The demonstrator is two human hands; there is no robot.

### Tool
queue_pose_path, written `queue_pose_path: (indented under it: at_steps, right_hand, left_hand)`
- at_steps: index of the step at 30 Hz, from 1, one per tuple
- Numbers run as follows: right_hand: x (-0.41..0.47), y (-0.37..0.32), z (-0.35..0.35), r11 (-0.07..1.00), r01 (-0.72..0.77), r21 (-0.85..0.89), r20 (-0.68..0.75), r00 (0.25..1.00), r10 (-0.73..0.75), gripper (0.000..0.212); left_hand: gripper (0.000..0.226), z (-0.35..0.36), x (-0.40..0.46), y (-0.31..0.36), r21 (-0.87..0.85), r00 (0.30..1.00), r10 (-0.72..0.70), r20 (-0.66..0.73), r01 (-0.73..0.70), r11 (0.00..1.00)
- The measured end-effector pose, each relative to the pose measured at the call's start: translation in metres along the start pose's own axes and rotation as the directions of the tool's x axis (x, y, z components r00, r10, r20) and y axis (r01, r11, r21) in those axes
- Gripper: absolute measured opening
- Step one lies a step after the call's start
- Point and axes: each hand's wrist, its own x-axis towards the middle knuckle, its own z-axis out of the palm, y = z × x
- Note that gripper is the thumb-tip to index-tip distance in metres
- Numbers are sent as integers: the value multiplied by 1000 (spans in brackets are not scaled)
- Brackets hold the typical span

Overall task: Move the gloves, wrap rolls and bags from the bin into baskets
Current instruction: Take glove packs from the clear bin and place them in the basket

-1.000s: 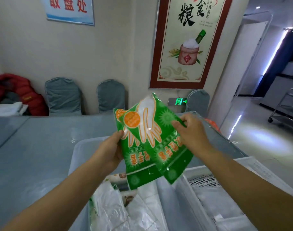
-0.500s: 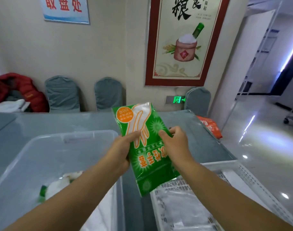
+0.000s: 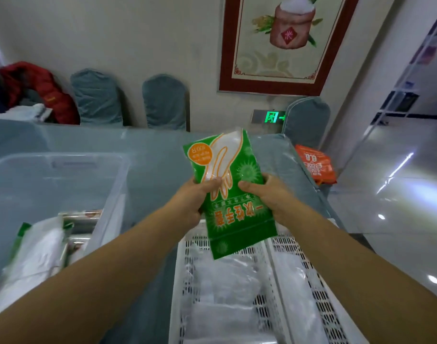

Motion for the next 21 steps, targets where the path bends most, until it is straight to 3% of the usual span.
queue_pose_path:
  at_steps: [3,6,8,10,12,16,18,21]
  right_hand:
    - [15,8,-16,948,161,-274,-120,972,-200,30]
    - [28,19,-30,836,162,-525,-204,929,-308,38]
    - [34,29,-37,814,139,-563,-235,918,-320,39]
    - [39,39,-42,810,120,-573,-256,914,-316,41]
    - [44,46,-44,800,103,-591,-254,917,-306,42]
    - [61,58,-40,771,82,-631,-187,949,-254,44]
    - [68,64,-33,750,94,-654,-128,964,-232,42]
    - [75,73,-24,649,144,-747,-23,970,-242,42]
  left_hand:
    - [35,-6,20,-31,231,1000,7,-21,-2,973]
    - [52,-26,36,-78,568,995,18,-99,41,822]
    - [50,-40,44,-107,751,999,-19,-51,51,658]
    - [55,-52,53,-130,931,994,-83,68,-34,364]
    - [65,-57,60,-145,981,979,-123,166,-150,126]
    - [75,-61,70,-162,930,936,-193,294,-326,-169]
    - [74,-63,73,-166,899,925,-189,330,-369,-235]
    - [70,-65,69,-170,897,919,-169,356,-386,-214]
